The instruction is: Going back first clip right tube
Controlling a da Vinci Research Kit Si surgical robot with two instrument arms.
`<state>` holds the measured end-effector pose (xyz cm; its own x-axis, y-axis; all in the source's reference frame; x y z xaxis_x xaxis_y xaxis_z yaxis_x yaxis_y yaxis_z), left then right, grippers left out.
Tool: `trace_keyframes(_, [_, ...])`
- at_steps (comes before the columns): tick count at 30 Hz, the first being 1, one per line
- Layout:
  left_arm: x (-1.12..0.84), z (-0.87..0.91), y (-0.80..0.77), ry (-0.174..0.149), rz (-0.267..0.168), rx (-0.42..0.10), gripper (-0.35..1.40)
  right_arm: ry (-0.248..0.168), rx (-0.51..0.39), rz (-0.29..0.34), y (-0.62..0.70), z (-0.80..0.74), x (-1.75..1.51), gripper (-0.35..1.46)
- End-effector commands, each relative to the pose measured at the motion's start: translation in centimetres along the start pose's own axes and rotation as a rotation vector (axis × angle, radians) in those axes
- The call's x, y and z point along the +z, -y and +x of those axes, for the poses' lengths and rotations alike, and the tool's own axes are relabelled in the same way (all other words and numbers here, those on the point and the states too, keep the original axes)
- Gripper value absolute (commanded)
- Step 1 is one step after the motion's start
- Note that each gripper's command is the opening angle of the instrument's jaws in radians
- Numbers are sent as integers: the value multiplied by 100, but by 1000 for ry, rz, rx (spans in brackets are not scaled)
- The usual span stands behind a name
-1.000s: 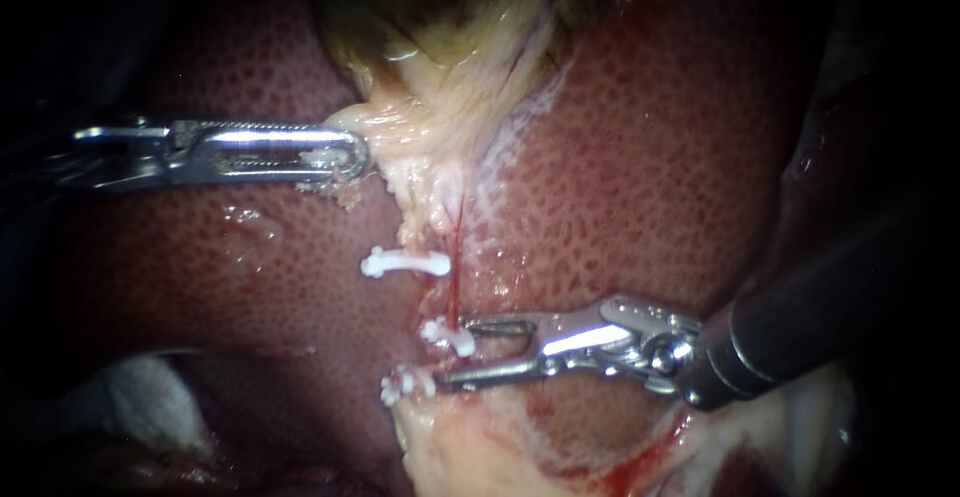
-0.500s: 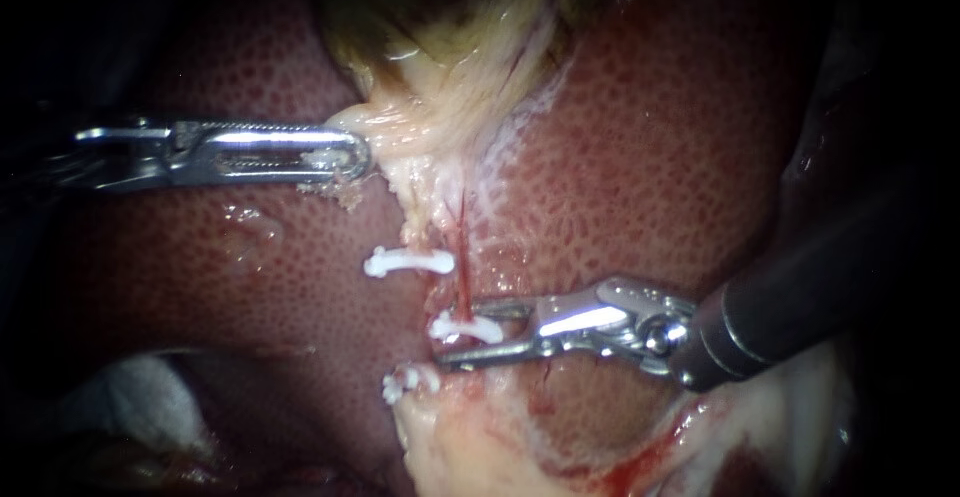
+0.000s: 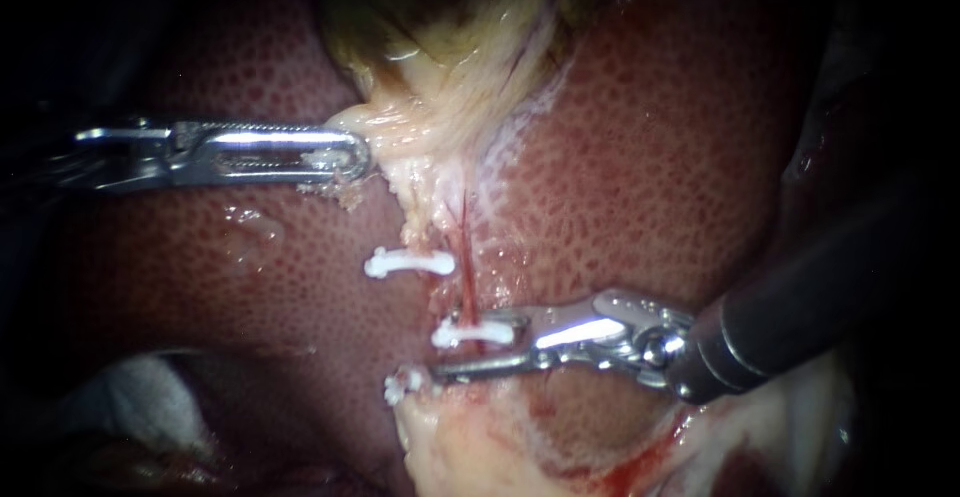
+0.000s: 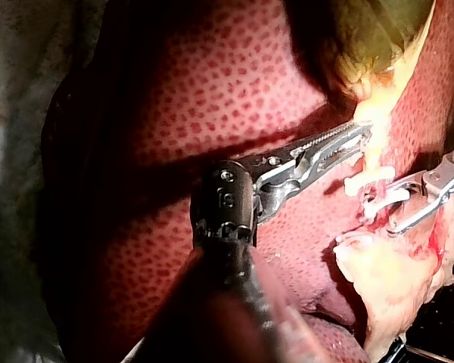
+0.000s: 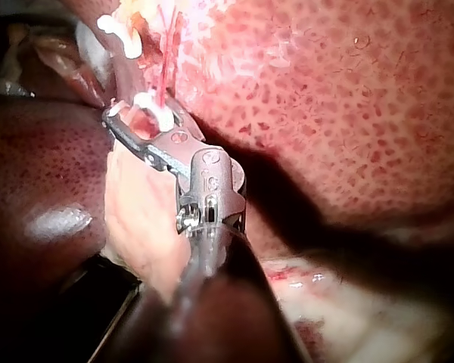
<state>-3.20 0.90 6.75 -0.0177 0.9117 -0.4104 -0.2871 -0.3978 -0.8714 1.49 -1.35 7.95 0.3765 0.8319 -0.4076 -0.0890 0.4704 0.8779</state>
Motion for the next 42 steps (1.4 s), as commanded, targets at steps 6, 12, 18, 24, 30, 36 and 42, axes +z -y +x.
trace_keyframes(6, [0, 0, 0, 0, 0, 0, -35, 10, -4, 39, 11, -2, 3, 49])
trace_keyframes(12, [0, 0, 0, -2, 3, 0, -35, 3, -1, 28, 6, -1, 1, 49])
trace_keyframes(18, [0, 0, 0, -2, 3, 0, -35, -31, 2, -24, -13, 4, -4, 49])
trace_keyframes(24, [0, -1, 0, -2, 3, 0, -35, -43, 7, -43, -27, 6, -16, 49])
trace_keyframes(30, [1, -1, 0, -1, 1, 1, -35, -54, 3, -56, -24, 14, -35, 49])
trace_keyframes(36, [1, -1, 0, 0, 1, 1, -35, -60, -28, -65, -19, 25, -65, 49])
trace_keyframes(42, [1, -1, 0, 0, 1, 1, -35, -51, -113, -52, -5, 32, -94, 49])
